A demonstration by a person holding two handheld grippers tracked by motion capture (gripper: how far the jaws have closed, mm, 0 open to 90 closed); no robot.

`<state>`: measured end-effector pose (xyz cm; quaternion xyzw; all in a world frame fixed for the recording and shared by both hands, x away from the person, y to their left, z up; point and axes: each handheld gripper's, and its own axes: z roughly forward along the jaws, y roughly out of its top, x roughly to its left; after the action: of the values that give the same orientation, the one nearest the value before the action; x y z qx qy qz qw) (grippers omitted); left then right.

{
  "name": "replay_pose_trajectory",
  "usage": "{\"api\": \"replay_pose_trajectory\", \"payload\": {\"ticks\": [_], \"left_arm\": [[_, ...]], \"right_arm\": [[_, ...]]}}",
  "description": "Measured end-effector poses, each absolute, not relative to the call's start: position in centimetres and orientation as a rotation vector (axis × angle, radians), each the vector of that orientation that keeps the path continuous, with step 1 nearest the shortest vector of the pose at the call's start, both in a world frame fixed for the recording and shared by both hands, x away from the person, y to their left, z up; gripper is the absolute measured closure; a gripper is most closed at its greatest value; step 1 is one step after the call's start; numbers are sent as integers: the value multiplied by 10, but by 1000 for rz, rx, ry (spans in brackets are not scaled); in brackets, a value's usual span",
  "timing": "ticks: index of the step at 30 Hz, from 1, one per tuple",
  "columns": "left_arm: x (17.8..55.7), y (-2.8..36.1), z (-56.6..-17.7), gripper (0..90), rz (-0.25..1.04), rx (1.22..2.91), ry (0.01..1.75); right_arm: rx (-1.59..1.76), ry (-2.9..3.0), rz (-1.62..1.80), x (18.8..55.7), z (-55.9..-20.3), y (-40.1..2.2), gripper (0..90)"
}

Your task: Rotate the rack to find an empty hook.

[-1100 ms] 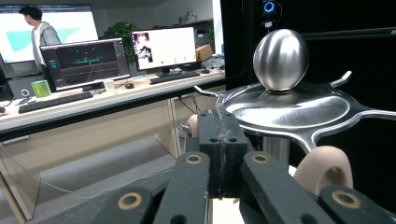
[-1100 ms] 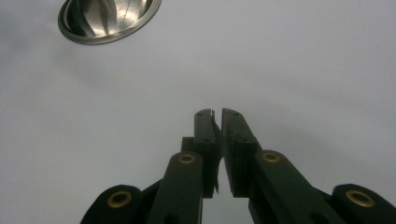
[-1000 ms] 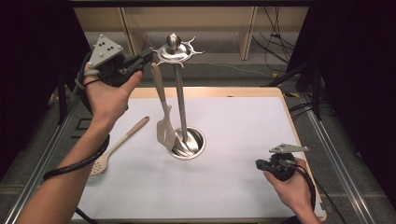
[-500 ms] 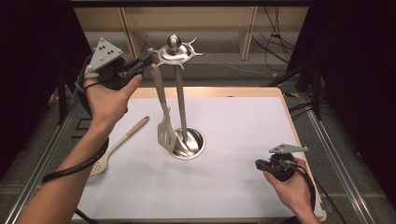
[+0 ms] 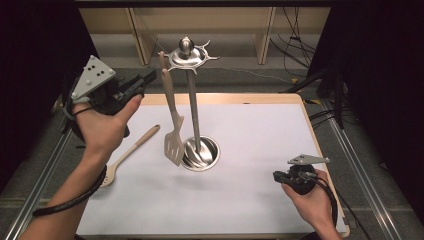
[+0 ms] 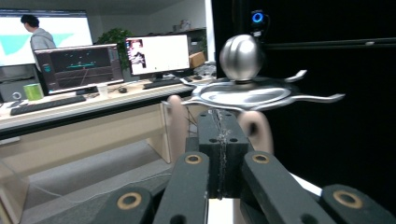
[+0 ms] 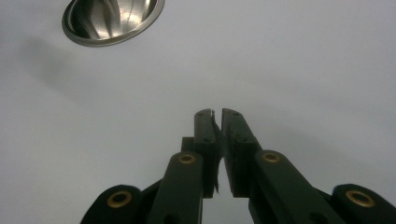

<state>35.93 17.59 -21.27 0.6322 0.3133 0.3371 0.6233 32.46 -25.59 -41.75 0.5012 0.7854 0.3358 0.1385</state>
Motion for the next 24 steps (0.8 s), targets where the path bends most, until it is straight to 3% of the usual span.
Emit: {"api": "replay_pose_trajectory", "payload": {"ticks": [8, 24], "left_arm": [[339, 166, -209, 895, 749, 1471, 657], [348, 139, -212, 895, 713, 1505, 623]], "right_arm": [[1462, 2275, 975, 322, -417, -252, 853], [1447, 2271, 974, 324, -416, -254, 853]]}}
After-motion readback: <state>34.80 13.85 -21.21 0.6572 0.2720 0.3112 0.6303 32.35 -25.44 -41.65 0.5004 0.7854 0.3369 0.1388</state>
